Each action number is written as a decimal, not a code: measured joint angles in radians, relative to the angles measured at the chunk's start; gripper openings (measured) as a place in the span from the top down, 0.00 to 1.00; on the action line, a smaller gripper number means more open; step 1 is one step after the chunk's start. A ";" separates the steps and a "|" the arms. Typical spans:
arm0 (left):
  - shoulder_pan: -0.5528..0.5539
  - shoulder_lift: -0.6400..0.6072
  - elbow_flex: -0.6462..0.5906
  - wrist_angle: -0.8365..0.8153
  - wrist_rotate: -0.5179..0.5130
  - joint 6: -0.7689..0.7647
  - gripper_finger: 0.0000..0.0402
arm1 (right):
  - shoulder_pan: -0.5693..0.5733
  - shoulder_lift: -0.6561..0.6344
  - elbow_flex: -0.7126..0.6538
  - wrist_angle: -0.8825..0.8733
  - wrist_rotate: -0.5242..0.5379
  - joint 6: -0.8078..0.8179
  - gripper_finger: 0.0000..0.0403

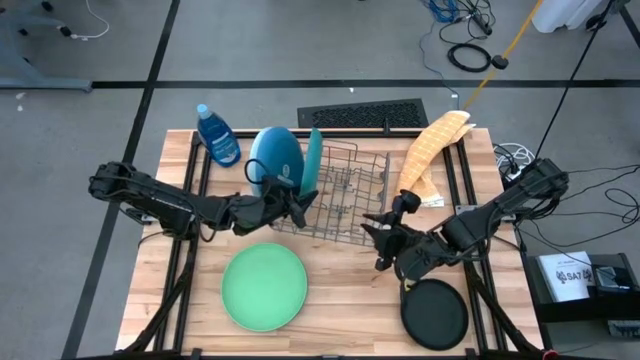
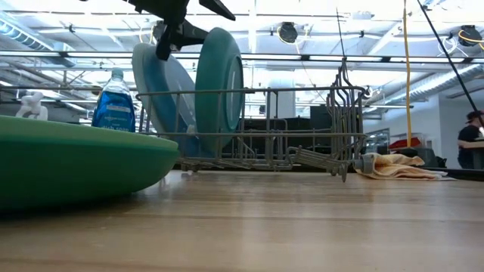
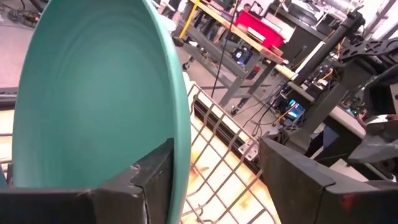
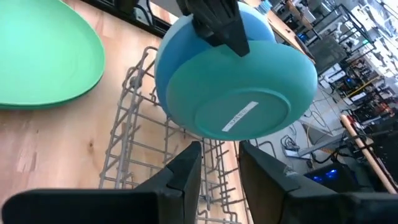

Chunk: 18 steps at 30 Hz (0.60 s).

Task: Sort dishes
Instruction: Put the green plate into the dish rack

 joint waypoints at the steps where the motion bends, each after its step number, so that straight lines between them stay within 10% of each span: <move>1: -0.001 -0.001 0.000 0.002 0.000 0.007 0.45 | -0.004 0.002 0.000 0.011 0.000 -0.005 0.75; 18: -0.007 -0.007 0.000 -0.005 0.000 0.087 0.45 | -0.407 0.180 0.000 0.439 -0.310 -0.280 0.86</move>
